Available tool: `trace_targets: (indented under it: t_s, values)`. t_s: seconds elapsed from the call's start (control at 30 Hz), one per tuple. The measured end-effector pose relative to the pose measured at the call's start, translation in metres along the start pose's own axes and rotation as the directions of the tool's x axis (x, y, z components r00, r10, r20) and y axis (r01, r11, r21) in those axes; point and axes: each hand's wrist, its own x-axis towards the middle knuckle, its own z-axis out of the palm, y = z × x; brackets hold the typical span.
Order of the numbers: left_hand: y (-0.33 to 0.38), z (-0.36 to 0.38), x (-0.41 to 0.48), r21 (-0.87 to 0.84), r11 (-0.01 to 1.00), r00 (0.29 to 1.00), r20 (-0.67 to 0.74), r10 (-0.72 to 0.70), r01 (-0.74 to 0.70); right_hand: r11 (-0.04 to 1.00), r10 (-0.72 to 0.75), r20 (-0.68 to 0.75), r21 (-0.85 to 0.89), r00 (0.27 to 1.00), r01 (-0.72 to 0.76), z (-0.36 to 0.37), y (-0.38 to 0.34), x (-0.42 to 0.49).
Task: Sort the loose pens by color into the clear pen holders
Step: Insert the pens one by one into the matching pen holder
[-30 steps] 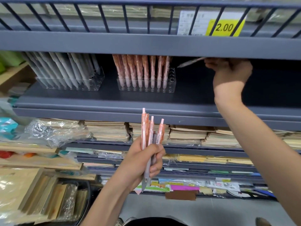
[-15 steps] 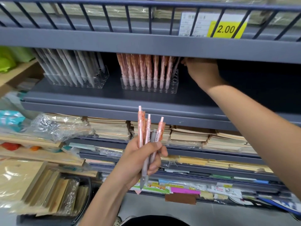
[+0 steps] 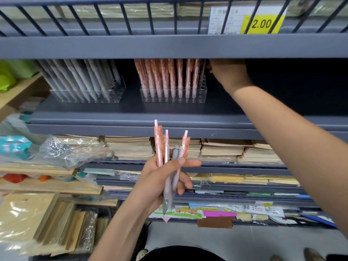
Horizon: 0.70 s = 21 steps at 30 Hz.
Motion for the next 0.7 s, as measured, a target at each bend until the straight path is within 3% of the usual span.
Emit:
trace_targets:
  t_s: [0.1, 0.17, 0.23, 0.3, 0.37, 0.57, 0.7]
  values:
    - [0.003, -0.005, 0.000, -0.005, 1.000, 1.000, -0.019, 0.010, -0.010, 0.996, 0.058, -0.139, -0.053, 0.989, -0.066, 0.000, 0.009, -0.018]
    - [0.004, -0.008, 0.001, -0.012, 1.000, 1.000, -0.016, 0.007, -0.008, 0.997, 0.038, -0.109, 0.072, 0.993, -0.030, -0.005, 0.006, -0.045]
    - [0.004, -0.009, 0.001, -0.011, 1.000, 1.000, 0.004, 0.005, -0.005, 0.984, -0.018, 0.173, 0.180, 0.985, -0.014, -0.009, 0.002, -0.078]
    - [0.004, -0.008, 0.002, 0.001, 1.000, 0.999, 0.032, 0.001, -0.001, 0.985, -0.054, 0.469, 0.168, 0.882, -0.029, -0.012, -0.003, -0.103]
    - [0.003, -0.005, 0.003, 0.005, 1.000, 0.999, 0.053, -0.011, 0.011, 0.979, -0.085, 0.605, 0.197, 0.792, -0.045, -0.011, -0.003, -0.116]
    - [0.000, 0.002, 0.008, -0.029, 0.999, 0.999, 0.043, -0.026, 0.028, 0.894, -0.083, 0.624, 0.391, 0.777, -0.219, -0.008, 0.016, -0.122]
    - [0.000, 0.002, 0.013, -0.109, 0.994, 0.999, -0.039, -0.011, 0.006, 0.813, -0.126, 0.554, 0.533, 0.823, -0.234, -0.018, 0.029, -0.122]
